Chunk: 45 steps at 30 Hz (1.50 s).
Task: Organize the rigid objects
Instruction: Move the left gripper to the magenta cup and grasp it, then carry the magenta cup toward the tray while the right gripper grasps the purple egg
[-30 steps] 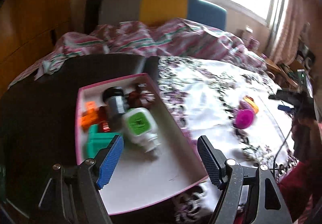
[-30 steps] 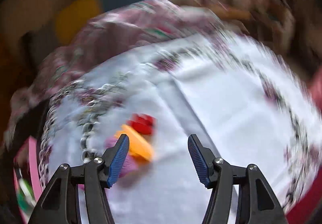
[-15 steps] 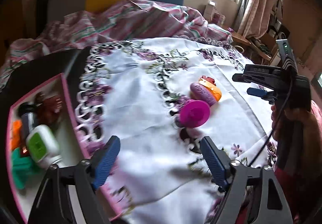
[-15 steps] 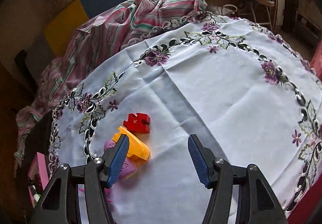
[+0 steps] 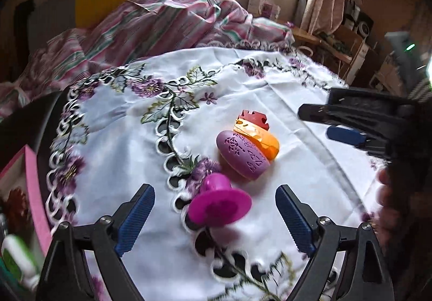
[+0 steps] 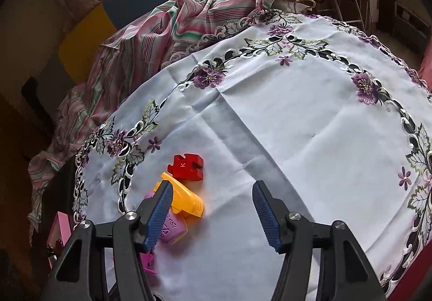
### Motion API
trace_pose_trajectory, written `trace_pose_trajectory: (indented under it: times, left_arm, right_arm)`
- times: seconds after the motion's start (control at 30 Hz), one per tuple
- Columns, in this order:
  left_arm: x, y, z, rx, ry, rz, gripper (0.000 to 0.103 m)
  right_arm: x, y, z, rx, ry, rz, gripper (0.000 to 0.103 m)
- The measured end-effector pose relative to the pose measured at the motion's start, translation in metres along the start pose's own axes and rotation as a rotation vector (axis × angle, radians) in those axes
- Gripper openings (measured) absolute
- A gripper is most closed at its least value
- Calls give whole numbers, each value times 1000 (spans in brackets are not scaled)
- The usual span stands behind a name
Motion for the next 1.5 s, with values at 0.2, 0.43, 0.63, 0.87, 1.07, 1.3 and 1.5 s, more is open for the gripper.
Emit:
trace_pose_trajectory:
  times: [0.2,0.43,0.63,0.87,1.07,1.3,1.5]
  left_arm:
    - [-4,-15,-34,-82,-44,35,58]
    - [-13,-23,-8,-28,-40,57,57]
    - [-20,-37,23,0,-23,56,57]
    - [-26,-57,52,8,-21,66,57]
    - [-33,-59,77,42,-23,73,57]
    - [-43,-61,101,68,-38,116,58]
    - [-52,-65,115,81,-36,149,58]
  right_arm:
    - [-1,-1,-2,-11,9,-3,62]
    - [-2,-2,-4,-18,7,11,62]
    - [-5,-7,-9,-42,2,31,62]
    - [-35,-22,-12,-92,96,137,54]
    - [-78,-45,-12,-120,153,335,53]
    - [-91,-53,-43,-160,82,473,53]
    - [-82,-64,-60,-211,33,525,43]
Point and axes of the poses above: each gripper's, at about its wrist camera, not at the fingertips, and z roughly against the way its jaws point, x to its right, y to its top, the point moved 8 cm from there along -z, roughly the way its jaws point, and after that the axes turned 8 degrees about x, right-handed, at the moved point
